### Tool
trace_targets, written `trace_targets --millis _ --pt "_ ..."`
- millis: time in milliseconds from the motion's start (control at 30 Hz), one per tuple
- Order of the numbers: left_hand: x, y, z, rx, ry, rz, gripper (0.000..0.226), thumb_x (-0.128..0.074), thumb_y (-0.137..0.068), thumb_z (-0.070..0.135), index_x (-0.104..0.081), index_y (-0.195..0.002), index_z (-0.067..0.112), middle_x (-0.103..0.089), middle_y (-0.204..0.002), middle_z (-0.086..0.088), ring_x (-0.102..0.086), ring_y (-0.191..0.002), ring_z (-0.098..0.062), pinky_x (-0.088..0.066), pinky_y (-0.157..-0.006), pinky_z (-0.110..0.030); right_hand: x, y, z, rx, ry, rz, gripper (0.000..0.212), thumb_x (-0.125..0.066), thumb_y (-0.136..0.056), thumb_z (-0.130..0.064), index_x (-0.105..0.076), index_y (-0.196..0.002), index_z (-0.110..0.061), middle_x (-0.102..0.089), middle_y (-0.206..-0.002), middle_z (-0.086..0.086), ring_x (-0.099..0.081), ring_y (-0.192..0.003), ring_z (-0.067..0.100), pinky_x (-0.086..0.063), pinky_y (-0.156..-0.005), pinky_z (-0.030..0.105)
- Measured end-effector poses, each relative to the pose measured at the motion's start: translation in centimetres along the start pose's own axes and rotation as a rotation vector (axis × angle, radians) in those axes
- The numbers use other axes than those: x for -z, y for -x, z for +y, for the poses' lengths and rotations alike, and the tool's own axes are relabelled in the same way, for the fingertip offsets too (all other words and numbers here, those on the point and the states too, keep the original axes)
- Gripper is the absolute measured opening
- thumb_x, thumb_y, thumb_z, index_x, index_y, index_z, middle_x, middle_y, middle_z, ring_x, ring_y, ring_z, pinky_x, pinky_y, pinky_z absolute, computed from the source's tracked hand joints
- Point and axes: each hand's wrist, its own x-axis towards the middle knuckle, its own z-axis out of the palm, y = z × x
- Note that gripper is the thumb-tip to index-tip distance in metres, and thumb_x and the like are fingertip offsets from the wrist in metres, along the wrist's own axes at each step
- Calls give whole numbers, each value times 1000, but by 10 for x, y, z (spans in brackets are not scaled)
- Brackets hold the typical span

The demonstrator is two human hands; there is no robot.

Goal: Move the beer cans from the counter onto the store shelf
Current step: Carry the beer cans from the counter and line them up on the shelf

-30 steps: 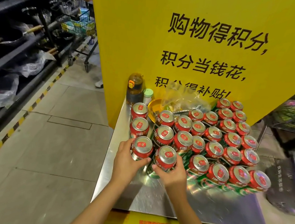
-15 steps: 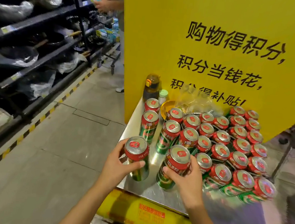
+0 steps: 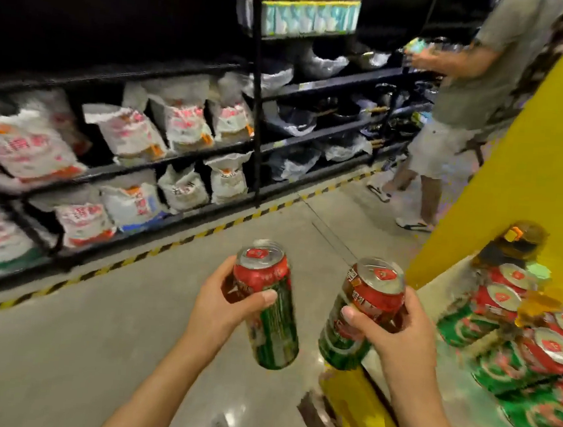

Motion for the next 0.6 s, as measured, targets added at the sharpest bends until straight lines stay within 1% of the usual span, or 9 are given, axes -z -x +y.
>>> trace_targets --millis 67,100,233,267,333,400,500,533,600 --pt "43 -7 2 -14 11 95 62 -70 -40 47 -58 -99 29 -70 -85 25 -64 -80 8 -47 -63 -6 -42 -10 -12 5 4 -70 74 -91 -44 -31 -62 -112 -23 -71 -101 -3 -66 -95 13 -54 -81 31" --pt "65 -11 3 -21 14 140 65 -70 -41 48 -59 -101 28 -71 -87 21 -65 -82 6 -48 -64 -8 -64 -15 -19 12 8 -107 73 -89 -44 -32 -62 -111 -23 -71 -100 -4 -66 -93 11 -53 -80 30" --pt "152 -35 8 -49 6 293 62 -71 -43 48 -60 -100 28 -71 -87 20 -64 -81 5 -47 -63 -6 -163 -44 -38 37 8 -274 62 -90 -46 -28 -63 -102 -31 -71 -96 -9 -66 -87 4 -50 -74 25" --pt "173 -42 10 -56 -3 322 64 -71 -43 47 -61 -102 26 -72 -87 17 -65 -81 4 -47 -62 -7 -190 -52 -42 44 -3 -307 60 -89 -47 -26 -62 -100 -33 -71 -95 -10 -66 -86 1 -49 -73 23" --pt "217 -57 13 -65 -44 374 67 -74 -44 46 -62 -106 25 -72 -89 13 -65 -83 1 -48 -61 -9 -243 -66 -50 66 -29 -364 54 -85 -53 -18 -61 -98 -36 -70 -93 -13 -65 -86 -1 -48 -70 20" --pt "257 -73 16 -57 -74 422 61 -76 -46 45 -61 -103 32 -70 -89 18 -64 -84 2 -48 -59 -9 -294 -78 -56 90 -44 -418 55 -87 -54 -15 -62 -99 -35 -71 -94 -12 -66 -86 1 -49 -70 20" --pt "312 -98 25 -72 -127 475 60 -78 -47 51 -60 -103 35 -69 -93 19 -63 -88 4 -49 -63 -9 -362 -95 -65 97 -74 -466 62 -89 -46 -23 -62 -101 -33 -71 -96 -8 -66 -87 5 -50 -70 23" --pt "327 -107 28 -75 -139 495 60 -83 -48 49 -60 -102 36 -69 -93 19 -62 -89 4 -49 -64 -10 -382 -102 -68 93 -78 -483 65 -89 -44 -25 -62 -102 -33 -71 -97 -7 -66 -88 6 -50 -71 24" --pt "355 -127 32 -62 -135 540 56 -79 -51 45 -58 -102 38 -68 -91 20 -61 -89 6 -48 -63 -10 -420 -118 -75 91 -84 -523 68 -89 -44 -27 -61 -107 -31 -70 -99 -6 -66 -92 10 -51 -73 26"
